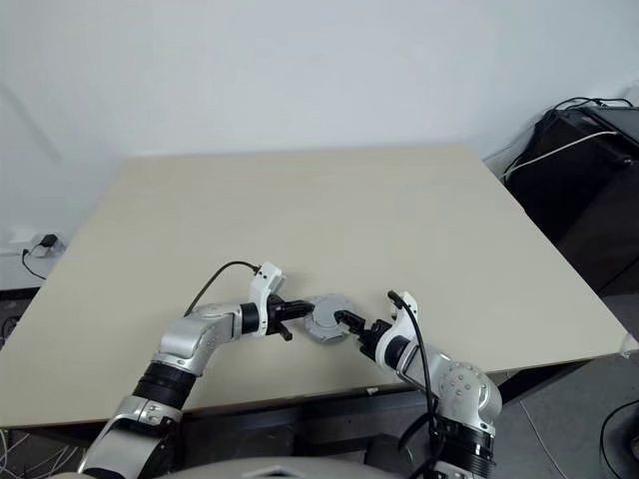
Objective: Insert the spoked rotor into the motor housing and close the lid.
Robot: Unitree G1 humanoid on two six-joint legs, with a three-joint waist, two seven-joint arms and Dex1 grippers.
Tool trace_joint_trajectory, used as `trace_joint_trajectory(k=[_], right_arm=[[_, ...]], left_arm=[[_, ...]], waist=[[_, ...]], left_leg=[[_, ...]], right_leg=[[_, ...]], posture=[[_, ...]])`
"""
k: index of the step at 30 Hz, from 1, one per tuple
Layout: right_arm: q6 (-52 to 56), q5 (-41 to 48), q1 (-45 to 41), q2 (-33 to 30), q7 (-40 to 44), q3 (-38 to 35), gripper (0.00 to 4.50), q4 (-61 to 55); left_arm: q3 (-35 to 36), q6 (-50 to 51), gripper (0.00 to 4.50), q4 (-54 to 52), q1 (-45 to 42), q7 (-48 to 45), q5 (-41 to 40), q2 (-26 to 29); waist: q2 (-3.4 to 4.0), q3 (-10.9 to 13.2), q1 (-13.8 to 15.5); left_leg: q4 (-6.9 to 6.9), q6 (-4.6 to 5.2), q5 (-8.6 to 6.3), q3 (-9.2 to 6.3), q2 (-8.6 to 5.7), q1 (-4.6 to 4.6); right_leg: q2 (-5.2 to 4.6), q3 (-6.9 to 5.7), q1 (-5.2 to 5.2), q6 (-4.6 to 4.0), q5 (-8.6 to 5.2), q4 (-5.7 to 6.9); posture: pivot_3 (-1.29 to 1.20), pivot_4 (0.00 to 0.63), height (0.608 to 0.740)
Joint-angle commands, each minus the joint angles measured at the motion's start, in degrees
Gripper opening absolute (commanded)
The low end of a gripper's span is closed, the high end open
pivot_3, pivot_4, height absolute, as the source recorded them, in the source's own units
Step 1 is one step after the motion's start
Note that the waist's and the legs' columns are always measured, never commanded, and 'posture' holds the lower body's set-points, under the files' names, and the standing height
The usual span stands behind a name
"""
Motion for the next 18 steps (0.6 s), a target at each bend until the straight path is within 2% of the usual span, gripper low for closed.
trace_joint_trajectory(k=[1, 10, 18], right_arm=[[-2.8, 2.5, -2.9, 9.1, -2.7, 0.8, 4.47, 2.9], [-3.1, 10.8, -3.4, 9.1, -5.5, 3.8, 4.47, 6.2], [0.1, 19.7, -2.5, 7.1, -0.7, 5.0, 4.47, 6.7]], left_arm=[[-1.9, 1.4, 0.00, -0.1, 1.0, -0.1, 0.0, -0.5], [-1.6, 1.7, 0.00, -0.7, 1.5, 0.4, 0.1, -0.5], [-1.6, 1.8, 0.00, -1.2, 1.8, 0.6, -0.1, -0.3]], waist=[[0.02, 0.0, -0.2], [0.04, 0.0, -0.4], [0.10, 0.1, -0.9]], left_leg=[[0.00, 0.00, 0.00, 0.00, 0.00, 0.00], [0.00, 0.00, 0.00, 0.00, 0.01, 0.01], [-0.05, 0.00, 0.00, 0.00, 0.02, -0.04]], right_leg=[[0.00, 0.01, 0.00, 0.03, 0.02, 0.00], [0.02, 0.04, 0.00, 0.07, 0.06, 0.00], [0.03, 0.09, -0.09, 0.06, 0.05, -0.02]], posture=[[0.00, 0.000, 0.740], [0.00, 0.000, 0.740], [0.00, 0.000, 0.740]])
